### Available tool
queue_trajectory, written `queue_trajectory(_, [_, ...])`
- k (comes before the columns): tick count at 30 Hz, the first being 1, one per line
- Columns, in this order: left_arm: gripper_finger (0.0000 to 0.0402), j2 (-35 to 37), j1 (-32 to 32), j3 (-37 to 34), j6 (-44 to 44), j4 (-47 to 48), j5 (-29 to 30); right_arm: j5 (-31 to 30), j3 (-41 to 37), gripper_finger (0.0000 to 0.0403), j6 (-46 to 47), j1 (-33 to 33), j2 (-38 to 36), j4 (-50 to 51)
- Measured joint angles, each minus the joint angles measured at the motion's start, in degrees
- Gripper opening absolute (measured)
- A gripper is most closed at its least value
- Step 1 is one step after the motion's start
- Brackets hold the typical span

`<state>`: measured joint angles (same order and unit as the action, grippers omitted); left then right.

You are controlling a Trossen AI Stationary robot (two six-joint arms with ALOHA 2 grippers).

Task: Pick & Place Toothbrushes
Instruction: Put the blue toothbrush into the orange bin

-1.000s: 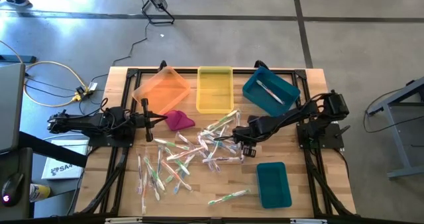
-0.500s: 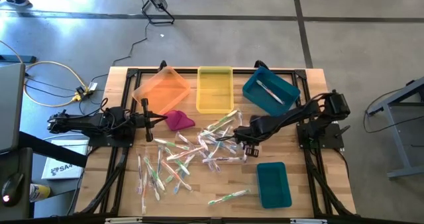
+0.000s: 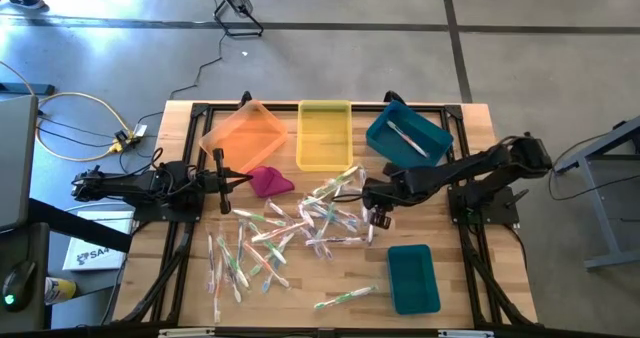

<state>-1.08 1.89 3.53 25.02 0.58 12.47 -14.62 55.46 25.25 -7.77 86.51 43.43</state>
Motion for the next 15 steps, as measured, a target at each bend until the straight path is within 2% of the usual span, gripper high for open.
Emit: queue_trajectory(15, [0.0,0.0,0.0,0.0,0.0,-0.6,0.0,-8.9,0.0,0.0018,0.2,0.0,-4.4,-4.0])
